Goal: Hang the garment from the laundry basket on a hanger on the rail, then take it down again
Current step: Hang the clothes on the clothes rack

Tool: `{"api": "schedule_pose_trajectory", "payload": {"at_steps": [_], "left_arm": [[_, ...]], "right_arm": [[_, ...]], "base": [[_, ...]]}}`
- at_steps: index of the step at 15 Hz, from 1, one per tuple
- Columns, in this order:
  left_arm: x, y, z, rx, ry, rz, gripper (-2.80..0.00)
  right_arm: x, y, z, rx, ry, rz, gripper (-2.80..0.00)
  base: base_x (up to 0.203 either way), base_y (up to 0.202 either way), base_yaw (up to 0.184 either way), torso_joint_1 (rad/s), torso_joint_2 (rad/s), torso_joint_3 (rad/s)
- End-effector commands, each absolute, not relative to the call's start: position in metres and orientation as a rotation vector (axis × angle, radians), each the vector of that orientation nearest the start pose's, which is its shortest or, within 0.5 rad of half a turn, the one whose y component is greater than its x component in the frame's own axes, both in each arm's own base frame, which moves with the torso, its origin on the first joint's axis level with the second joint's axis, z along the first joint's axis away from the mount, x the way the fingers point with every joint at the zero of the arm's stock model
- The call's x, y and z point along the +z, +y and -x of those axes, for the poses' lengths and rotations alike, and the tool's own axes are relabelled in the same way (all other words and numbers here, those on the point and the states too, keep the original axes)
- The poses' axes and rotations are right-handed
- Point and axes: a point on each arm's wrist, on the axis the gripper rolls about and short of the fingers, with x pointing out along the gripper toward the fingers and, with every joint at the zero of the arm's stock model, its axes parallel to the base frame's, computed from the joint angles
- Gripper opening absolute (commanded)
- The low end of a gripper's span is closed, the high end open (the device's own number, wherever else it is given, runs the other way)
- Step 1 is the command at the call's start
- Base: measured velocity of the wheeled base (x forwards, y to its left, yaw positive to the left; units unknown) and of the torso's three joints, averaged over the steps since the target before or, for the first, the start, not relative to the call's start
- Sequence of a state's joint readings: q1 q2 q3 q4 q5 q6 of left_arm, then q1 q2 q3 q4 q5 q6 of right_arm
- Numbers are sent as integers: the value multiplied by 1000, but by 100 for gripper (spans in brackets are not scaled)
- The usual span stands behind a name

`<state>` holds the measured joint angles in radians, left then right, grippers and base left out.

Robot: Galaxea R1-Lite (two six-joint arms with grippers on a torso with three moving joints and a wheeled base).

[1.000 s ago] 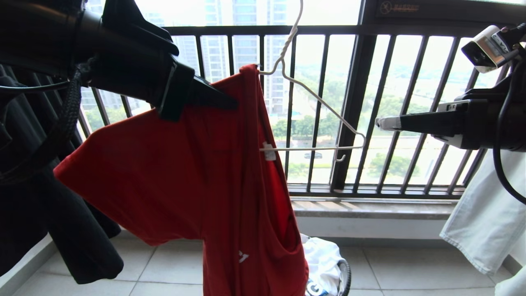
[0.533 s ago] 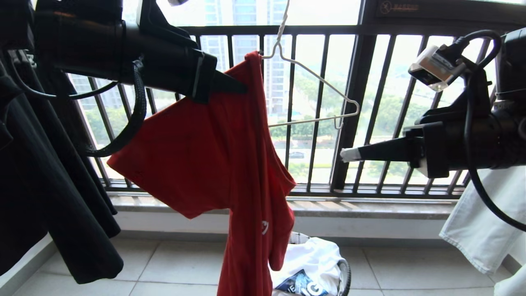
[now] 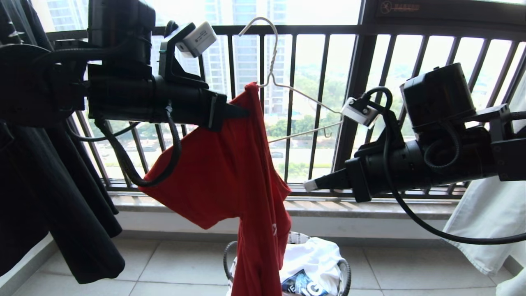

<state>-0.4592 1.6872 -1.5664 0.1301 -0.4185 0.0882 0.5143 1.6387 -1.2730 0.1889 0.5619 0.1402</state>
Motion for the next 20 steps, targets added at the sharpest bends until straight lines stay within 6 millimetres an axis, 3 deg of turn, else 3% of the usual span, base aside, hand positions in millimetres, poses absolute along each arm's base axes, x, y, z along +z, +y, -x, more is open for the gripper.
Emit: {"api": "schedule_pose_trajectory", "payload": {"at_steps": [1, 4, 7, 14, 15, 20], "left_arm": [[328, -138, -264, -874, 198, -60, -280], [335, -130, -246, -875, 193, 19, -280], [330, -129, -240, -933, 186, 28, -280], [322, -134, -247, -1059, 215, 64, -280], [322, -134, -248, -1059, 217, 66, -280], [326, -132, -241, -1063, 204, 65, -280]], "right_arm": [[242, 155, -250, 969, 730, -184, -280], [230, 154, -255, 817, 854, -376, -280], [222, 142, -267, 702, 810, -594, -280], [199, 139, -275, 663, 834, -702, -280], [196, 140, -276, 659, 845, -704, 0], [179, 151, -285, 639, 907, -730, 0]], "base": [[0, 0, 0, 0, 0, 0], [0, 0, 0, 0, 0, 0], [0, 0, 0, 0, 0, 0], [0, 0, 0, 0, 0, 0], [0, 0, 0, 0, 0, 0], [0, 0, 0, 0, 0, 0]]}}
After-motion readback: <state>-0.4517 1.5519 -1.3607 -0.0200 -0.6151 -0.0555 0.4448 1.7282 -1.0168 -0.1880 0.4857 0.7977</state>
